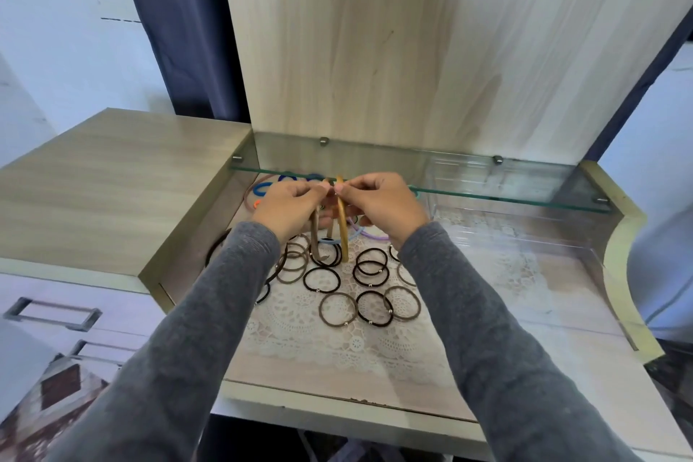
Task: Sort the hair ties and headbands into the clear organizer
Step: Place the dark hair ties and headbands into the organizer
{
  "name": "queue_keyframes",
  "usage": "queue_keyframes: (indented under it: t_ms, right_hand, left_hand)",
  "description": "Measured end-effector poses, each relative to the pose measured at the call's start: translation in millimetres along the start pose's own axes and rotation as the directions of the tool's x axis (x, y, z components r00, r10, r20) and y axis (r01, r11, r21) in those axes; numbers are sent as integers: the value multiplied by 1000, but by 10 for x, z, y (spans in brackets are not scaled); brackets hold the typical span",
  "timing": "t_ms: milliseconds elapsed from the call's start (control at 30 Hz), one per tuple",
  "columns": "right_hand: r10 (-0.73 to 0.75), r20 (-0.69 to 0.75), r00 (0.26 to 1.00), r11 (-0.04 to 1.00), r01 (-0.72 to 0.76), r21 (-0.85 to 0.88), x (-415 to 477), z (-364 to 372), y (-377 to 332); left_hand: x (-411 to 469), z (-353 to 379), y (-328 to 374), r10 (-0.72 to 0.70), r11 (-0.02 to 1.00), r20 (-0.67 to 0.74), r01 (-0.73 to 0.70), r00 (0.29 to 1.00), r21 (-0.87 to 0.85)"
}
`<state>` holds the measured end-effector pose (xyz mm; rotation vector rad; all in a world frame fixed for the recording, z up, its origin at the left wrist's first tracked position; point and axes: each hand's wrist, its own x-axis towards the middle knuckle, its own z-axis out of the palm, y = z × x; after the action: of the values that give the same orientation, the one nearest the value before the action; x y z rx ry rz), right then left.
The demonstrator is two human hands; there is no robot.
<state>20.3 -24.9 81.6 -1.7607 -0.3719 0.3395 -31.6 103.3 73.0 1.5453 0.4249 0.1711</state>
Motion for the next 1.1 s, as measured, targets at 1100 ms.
queue_keyframes:
  t_ms: [1100]
  right_hand:
    - [-272,94,958,888,288,-358,257,326,698]
  left_hand:
    - [-119,-574,122,-9,970,-12,6,1000,-242]
